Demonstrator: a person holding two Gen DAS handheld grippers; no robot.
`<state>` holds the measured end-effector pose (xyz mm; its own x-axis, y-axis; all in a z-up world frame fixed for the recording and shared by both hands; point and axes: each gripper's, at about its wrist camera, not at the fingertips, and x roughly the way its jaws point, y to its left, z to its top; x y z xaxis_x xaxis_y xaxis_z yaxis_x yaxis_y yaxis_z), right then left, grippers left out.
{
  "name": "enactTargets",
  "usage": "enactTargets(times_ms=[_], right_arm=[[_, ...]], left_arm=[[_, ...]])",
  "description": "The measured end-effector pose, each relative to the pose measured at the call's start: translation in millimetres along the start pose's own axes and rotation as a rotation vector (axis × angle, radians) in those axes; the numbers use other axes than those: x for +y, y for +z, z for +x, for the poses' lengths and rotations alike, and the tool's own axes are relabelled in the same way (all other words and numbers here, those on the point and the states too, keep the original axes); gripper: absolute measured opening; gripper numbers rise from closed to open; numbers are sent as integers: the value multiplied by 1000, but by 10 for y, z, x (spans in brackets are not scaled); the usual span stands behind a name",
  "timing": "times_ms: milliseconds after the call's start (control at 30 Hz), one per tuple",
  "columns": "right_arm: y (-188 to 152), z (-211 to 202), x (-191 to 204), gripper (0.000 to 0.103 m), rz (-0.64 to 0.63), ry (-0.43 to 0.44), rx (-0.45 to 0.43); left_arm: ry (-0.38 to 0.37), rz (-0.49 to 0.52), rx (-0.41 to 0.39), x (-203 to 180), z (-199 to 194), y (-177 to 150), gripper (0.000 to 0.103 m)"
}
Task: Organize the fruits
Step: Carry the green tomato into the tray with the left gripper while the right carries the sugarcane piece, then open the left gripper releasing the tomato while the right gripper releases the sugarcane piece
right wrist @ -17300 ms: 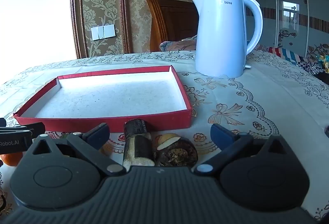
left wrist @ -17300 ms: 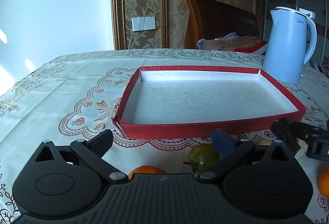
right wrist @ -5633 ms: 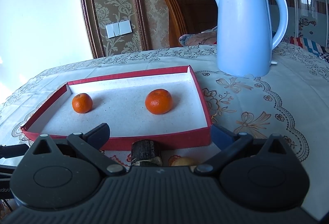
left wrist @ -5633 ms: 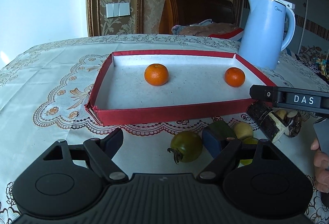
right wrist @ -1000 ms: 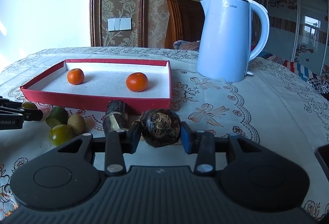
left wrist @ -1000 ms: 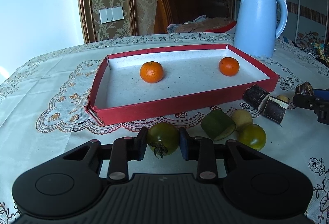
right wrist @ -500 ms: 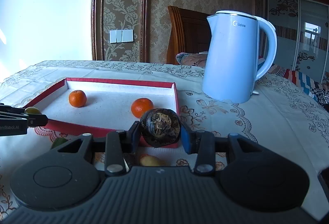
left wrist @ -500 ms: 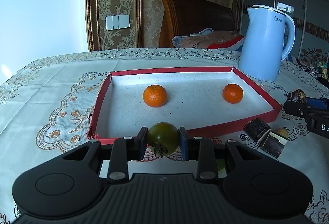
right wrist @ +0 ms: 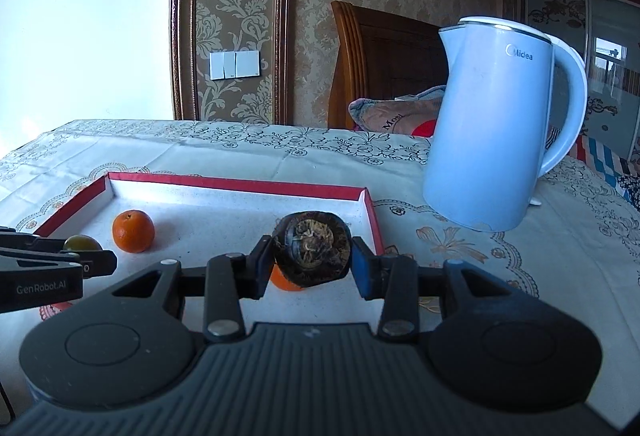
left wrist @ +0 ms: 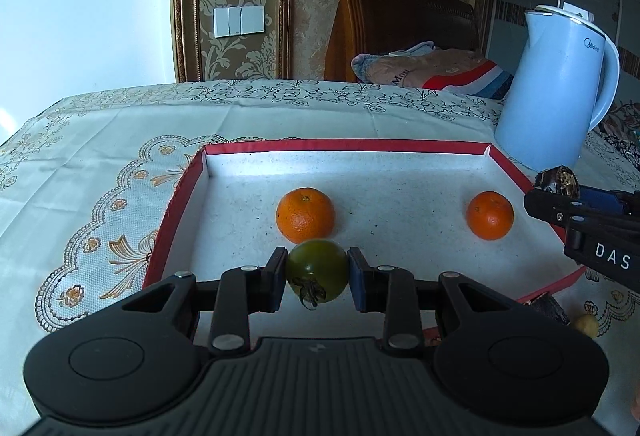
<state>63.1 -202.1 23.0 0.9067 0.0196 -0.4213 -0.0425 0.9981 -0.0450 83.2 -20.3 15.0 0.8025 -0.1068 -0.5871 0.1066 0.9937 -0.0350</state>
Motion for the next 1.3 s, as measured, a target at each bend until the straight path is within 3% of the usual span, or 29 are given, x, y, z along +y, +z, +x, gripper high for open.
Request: enactTargets(times_ms=[500,1200,1300], right_arm=[[131,595,-4,38,34,-14,64],[136,632,0,40,38,1,86],[137,615,-7,52,44,-1,77]], left_arm=[[28,-19,17,-31,281,118,31],[44,-56,35,-69,487,196,32],[49,-59,26,-64,476,195,32]])
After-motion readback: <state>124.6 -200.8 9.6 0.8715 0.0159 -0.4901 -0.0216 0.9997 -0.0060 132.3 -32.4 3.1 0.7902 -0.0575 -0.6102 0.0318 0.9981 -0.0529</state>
